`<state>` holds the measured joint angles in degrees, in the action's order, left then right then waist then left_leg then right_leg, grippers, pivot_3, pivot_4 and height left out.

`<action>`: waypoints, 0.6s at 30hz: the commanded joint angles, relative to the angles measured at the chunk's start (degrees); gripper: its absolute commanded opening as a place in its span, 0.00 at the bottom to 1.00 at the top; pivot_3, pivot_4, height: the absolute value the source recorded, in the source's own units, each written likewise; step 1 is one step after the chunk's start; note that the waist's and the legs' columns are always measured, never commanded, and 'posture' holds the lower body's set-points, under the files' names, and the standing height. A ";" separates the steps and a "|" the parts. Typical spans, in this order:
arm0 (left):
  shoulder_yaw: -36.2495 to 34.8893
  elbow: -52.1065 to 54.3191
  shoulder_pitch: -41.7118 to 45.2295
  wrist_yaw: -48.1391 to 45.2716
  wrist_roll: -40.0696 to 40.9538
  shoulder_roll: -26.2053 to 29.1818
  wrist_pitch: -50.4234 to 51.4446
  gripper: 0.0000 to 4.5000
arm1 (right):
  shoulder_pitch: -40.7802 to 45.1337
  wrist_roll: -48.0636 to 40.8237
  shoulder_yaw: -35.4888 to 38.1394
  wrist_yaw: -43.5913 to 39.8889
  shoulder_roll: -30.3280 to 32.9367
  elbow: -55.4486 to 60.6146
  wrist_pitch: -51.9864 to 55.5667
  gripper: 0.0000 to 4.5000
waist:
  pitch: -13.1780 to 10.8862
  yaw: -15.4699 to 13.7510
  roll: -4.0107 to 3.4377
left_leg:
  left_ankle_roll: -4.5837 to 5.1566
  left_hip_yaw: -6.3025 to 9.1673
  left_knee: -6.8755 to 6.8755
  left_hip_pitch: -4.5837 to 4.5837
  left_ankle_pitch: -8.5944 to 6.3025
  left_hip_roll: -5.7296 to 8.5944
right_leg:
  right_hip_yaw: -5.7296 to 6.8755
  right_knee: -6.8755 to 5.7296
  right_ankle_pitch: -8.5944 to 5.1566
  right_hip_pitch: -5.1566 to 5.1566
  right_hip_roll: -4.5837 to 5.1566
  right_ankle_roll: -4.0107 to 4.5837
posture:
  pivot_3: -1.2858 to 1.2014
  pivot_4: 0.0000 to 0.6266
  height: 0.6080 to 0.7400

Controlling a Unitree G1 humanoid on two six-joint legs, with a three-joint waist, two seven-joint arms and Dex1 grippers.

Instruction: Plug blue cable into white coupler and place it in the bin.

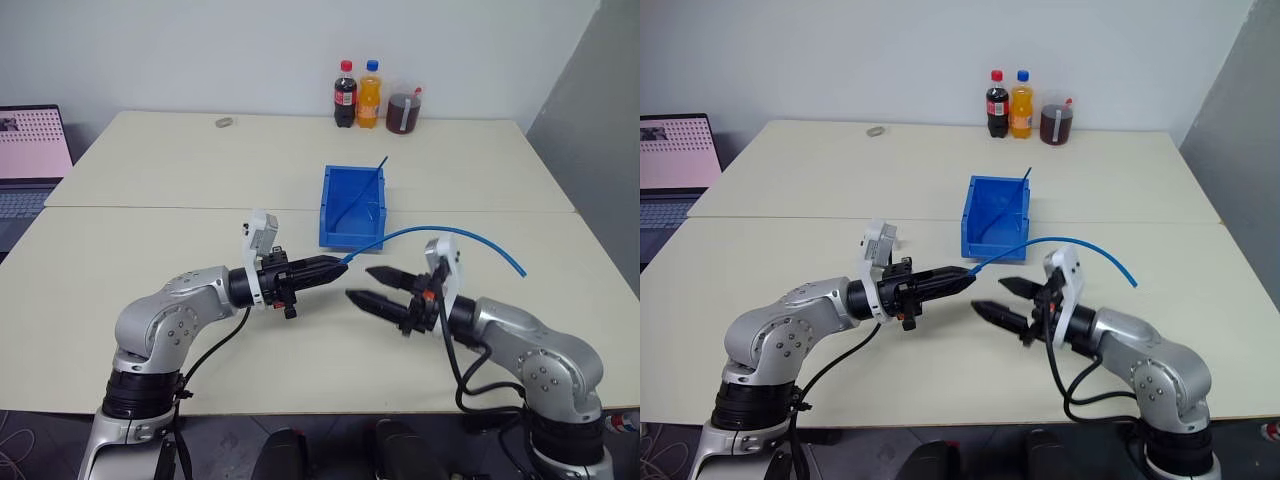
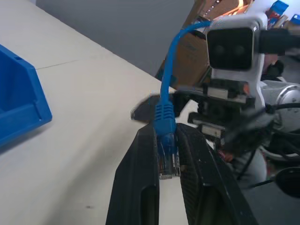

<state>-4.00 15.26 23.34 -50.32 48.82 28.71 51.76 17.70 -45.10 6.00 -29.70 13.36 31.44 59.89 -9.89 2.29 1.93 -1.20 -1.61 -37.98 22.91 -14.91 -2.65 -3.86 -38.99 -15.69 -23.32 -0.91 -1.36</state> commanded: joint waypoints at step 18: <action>-1.73 3.93 1.78 4.41 7.75 0.32 3.66 0.06 | 4.35 -16.07 1.50 6.50 -0.64 -3.89 1.88 0.79 | -0.01 0.02 -0.01 | 0.00 -0.02 0.04 0.03 0.00 0.01 | -0.05 0.02 0.00 -0.04 -0.01 0.01 | 0.52 0.24 1.00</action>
<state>-4.84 16.41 24.03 -45.70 54.81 28.79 55.61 21.07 -59.41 7.61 -23.35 12.51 26.74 62.87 -9.90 2.30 1.92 -1.20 -1.63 -37.94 22.94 -14.92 -2.64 -3.92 -38.97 -15.69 -23.36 -0.91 -1.35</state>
